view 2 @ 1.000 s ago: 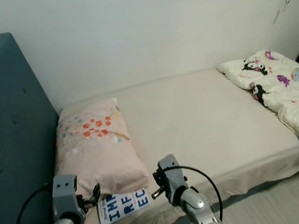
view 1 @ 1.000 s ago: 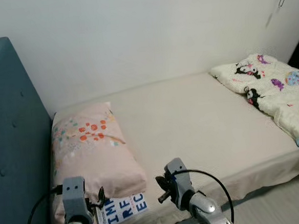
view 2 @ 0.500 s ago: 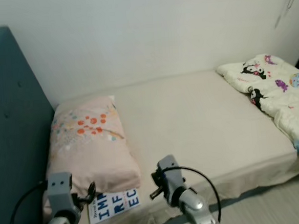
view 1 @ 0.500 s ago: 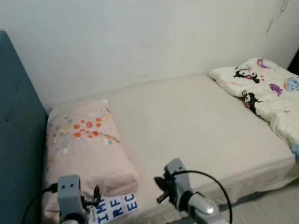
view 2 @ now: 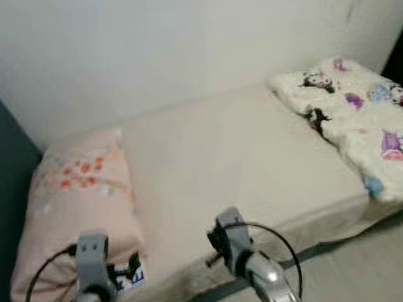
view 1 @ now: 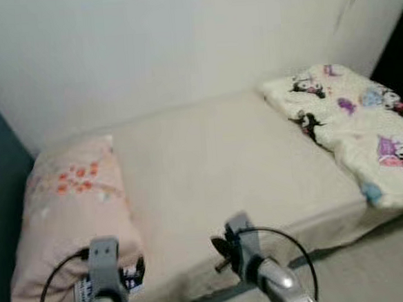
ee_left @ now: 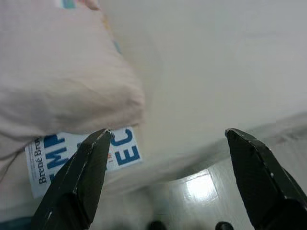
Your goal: Clean up the room
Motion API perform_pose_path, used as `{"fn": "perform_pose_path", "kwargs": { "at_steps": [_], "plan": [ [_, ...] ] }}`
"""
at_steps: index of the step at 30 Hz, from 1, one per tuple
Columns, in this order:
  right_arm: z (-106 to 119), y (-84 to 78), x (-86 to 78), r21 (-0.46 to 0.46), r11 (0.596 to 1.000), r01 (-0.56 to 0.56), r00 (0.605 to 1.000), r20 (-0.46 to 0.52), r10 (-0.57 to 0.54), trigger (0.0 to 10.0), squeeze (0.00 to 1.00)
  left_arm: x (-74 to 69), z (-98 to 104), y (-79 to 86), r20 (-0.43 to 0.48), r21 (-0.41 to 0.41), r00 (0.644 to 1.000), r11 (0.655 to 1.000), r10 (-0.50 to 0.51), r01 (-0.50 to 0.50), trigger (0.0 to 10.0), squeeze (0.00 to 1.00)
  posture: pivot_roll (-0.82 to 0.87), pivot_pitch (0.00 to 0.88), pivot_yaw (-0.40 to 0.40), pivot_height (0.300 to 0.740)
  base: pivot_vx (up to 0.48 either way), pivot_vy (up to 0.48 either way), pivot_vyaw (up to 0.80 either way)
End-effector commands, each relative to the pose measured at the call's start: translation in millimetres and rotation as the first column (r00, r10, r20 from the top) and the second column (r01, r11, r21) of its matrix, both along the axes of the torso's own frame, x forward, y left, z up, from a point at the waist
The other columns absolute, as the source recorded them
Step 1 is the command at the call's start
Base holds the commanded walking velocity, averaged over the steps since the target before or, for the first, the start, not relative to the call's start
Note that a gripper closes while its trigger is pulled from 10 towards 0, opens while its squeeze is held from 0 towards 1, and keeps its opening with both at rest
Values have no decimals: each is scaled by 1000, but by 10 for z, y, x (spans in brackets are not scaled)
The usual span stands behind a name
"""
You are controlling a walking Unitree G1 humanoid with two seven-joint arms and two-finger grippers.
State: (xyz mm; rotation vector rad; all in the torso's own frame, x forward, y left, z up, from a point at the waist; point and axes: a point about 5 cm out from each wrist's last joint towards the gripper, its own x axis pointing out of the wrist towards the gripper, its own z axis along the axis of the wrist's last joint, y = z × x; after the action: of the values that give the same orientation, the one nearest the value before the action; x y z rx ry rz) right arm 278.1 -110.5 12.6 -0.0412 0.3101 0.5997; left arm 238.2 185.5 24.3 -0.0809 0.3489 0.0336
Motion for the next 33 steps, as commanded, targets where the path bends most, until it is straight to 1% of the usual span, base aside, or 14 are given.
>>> {"fn": "perform_pose_path", "kwargs": {
  "at_steps": [1, 5, 8, 12, 15, 16, 18, 25, 33],
  "plan": [
    [0, 74, -9, 17, 1000, -10, 1000, -6, 11, 10000, 0, -28, -28, 59, -26, 33, 1000, 999, 8, -7, 10000, 0, 50, 82, -25, 740, 0, 480, 0],
    [-2, 73, -11, 20, 1000, -9, 1000, -8, 9, 10000, 0, -29, -33, 66, -31, 33, 999, 999, 16, -15, 10000, 0, 51, 84, -25, 740, 0, 442, 0],
    [-1, 68, -12, 22, 1000, -7, 1000, -9, 7, 10000, 0, -21, -22, 74, -32, 31, 999, 999, 22, -21, 10000, 0, 53, 86, -24, 740, 0, 0, 0],
    [1, 65, -12, 22, 1000, -7, 1000, -9, 7, 10000, 0, -7, 9, 79, 7, 39, 1000, 999, 26, -26, 10000, 0, 51, 87, -25, 740, 0, 0, 0],
    [3, 64, -11, 22, 1000, -8, 1000, -8, 8, 10000, 0, -8, 12, 76, 15, 29, 999, 999, 34, -35, 10000, 0, 51, 87, -25, 740, 0, 0, 0],
    [6, 66, -11, 24, 1000, -8, 1000, -6, 8, 10000, 0, -19, 10, 62, 34, 11, 999, 999, 33, -33, 10000, 0, 50, 87, -28, 740, 0, 0, 0],
    [7, 68, -10, 25, 1000, -8, 1000, -5, 8, 10000, 0, -31, 5, 62, 45, 16, 998, 999, 34, -35, 10000, 0, 51, 84, -28, 740, 0, 0, 0],
    [1, 72, 3, -6, 1000, -6, 1000, 1, 6, 10000, 0, -96, -45, 68, 42, 30, 999, 999, 34, -35, 10000, 0, 53, 81, -31, 740, 0, 0, 0],
    [16, 63, 23, -3, 1000, -2, 1000, 5, 2, 10000, 0, -88, -15, 50, 70, 21, 997, 1000, 20, -22, 10000, 0, 53, 76, -30, 740, 0, 0, 0]
  ]
}}
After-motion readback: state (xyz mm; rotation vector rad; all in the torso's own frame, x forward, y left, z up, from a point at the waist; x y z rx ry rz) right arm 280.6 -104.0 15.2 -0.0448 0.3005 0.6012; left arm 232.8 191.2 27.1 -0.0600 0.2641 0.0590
